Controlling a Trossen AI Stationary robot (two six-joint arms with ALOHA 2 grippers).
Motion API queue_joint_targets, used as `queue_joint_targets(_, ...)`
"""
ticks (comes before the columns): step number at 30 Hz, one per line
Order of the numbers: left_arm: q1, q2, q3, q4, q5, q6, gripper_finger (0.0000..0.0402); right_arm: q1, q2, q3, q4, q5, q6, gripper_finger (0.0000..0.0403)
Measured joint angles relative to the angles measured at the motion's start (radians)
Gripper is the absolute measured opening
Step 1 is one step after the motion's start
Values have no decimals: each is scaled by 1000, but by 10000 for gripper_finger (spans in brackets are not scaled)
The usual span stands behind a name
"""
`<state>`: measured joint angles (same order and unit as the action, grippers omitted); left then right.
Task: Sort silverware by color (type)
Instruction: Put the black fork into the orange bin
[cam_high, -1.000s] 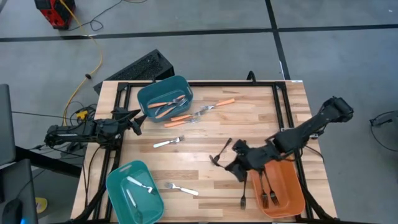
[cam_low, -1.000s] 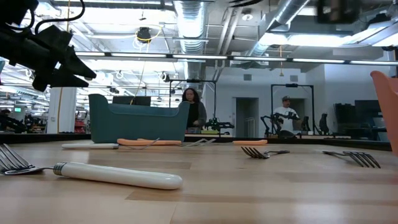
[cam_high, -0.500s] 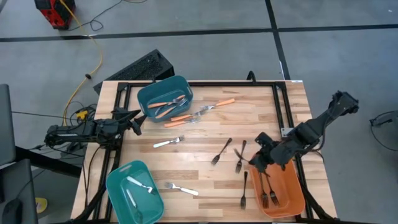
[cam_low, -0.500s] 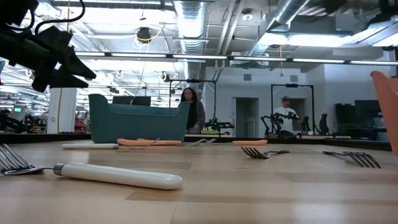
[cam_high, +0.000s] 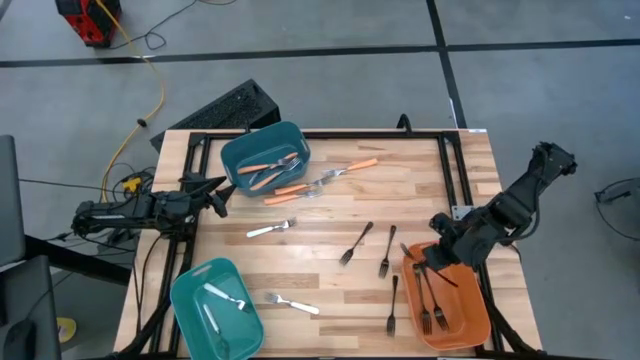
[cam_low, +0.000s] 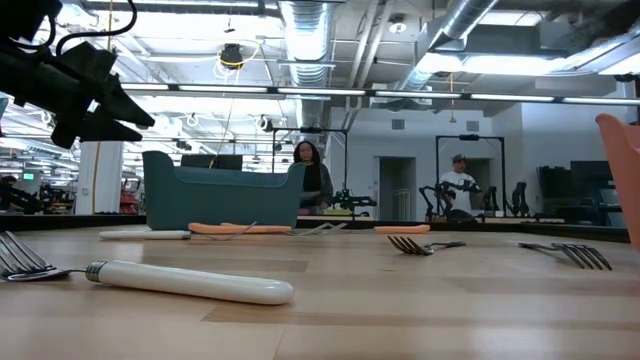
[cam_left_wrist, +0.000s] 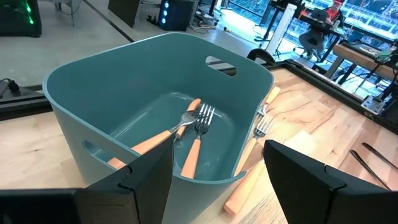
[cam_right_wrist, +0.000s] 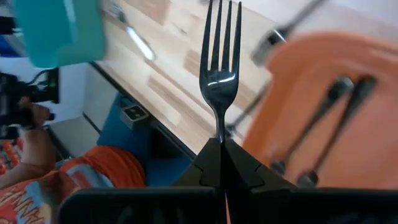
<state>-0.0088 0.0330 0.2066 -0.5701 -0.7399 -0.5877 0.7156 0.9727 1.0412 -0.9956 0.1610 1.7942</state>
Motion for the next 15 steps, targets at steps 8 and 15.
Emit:
queue_joint_targets(8, 0, 0, 0, 0, 0, 0, 235, 43, 8, 0, -84, -59, 150, 27)
queue_joint_targets(15, 0, 0, 0, 0, 0, 6, 235, 75, 45, 0, -133, -86, 193, 27)
